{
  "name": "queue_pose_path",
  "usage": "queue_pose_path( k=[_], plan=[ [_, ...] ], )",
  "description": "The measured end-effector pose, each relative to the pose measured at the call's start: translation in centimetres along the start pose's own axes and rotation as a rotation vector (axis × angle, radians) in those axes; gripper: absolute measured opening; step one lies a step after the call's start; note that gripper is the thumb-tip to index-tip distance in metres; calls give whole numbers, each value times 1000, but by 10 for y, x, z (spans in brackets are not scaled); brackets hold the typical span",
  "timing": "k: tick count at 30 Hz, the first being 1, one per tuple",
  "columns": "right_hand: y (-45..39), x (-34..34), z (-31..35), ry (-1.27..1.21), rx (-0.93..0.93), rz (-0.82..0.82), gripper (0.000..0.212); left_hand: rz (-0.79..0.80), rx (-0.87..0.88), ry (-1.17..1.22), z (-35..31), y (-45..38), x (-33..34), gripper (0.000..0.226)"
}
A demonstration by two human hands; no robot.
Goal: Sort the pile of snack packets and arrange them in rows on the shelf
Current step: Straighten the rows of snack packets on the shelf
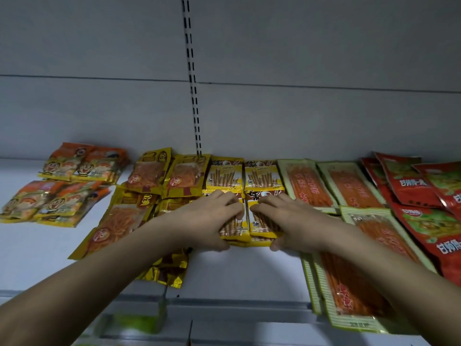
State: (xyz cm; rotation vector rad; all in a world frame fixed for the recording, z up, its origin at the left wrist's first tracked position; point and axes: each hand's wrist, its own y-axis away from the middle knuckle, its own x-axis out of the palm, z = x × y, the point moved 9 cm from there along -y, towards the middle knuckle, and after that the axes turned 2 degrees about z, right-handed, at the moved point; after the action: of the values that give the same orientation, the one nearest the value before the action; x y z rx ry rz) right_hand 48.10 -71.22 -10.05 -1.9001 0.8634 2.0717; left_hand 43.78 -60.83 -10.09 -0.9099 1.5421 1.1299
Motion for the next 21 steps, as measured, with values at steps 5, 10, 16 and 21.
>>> queue_pose_path(
  k=[5,10,16,21],
  plan=[
    [-2,0,-1,-41,36,18,92,-45,31,46,3,1,0,58],
    [-6,-1,0,-88,57,-13,93,-53,56,88,8,1,2,63],
    [23,-20,-24,-438,99,-151,95,-102,65,88,-3,-4,-26,79],
    [71,-41,-100,-648,283,-323,49,-232,78,316,-37,-23,-51,59]
  ],
)
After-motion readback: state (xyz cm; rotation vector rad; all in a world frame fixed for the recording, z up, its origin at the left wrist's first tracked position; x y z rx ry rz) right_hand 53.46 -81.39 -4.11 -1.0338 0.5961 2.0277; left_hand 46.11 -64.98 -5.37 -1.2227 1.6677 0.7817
